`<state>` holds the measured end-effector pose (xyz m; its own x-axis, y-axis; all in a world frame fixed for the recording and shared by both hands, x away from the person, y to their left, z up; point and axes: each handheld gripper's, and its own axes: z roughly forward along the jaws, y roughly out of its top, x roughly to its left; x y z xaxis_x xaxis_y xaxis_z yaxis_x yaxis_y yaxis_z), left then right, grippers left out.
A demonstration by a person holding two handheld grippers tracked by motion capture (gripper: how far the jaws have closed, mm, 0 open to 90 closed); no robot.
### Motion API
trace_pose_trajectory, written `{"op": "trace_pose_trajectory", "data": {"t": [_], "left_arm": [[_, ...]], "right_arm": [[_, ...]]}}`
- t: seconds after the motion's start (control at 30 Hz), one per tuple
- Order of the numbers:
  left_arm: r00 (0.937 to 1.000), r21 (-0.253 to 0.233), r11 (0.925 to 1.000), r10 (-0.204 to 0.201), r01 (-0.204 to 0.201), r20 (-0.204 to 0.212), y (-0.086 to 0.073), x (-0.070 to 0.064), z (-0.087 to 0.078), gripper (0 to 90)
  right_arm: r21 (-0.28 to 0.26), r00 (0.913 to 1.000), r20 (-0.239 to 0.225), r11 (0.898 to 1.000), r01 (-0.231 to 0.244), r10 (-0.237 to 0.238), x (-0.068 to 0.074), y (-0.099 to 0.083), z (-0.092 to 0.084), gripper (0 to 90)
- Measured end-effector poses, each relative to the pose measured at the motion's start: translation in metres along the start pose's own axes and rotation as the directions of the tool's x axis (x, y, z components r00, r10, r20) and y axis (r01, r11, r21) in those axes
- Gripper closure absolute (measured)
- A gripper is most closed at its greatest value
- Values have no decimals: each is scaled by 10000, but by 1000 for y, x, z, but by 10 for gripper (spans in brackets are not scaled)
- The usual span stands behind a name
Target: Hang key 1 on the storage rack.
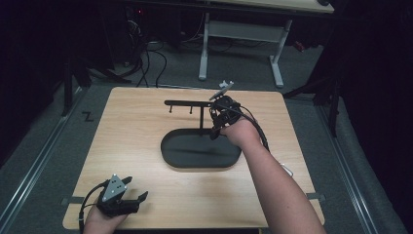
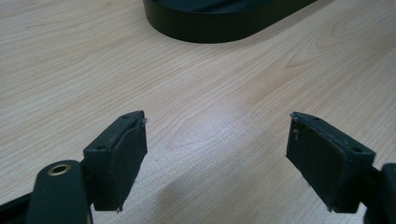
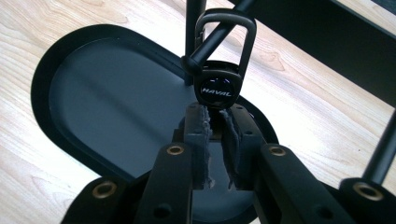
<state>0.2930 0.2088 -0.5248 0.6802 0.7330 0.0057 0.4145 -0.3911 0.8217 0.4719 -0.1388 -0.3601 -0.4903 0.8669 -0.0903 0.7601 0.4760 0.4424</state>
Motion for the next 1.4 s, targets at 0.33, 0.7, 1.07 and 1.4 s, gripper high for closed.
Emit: {"op": "trace_pose_trajectory", "data": {"t": [0.33, 0.7, 1.07, 1.4], "left_arm": [[10000, 28, 10000, -33, 33, -9, -1, 0, 0, 209], [10000, 24, 10000, 25, -25, 6, 1, -2, 3, 208], [9998, 108, 9998, 167, -168, 111, 6, -4, 10, 207], [9997, 124, 9998, 166, -169, 198, 9, -5, 15, 206]], "right_arm": [[-112, 9999, -35, 9998, -141, 141, -1, 2, 3, 768], [-323, 9995, -272, 9993, -172, 163, -3, -15, -13, 704], [-309, 9987, -289, 9986, -421, 412, -11, -67, -25, 655], [175, 9972, 57, 9970, -751, 750, -34, -119, -12, 665]]}}
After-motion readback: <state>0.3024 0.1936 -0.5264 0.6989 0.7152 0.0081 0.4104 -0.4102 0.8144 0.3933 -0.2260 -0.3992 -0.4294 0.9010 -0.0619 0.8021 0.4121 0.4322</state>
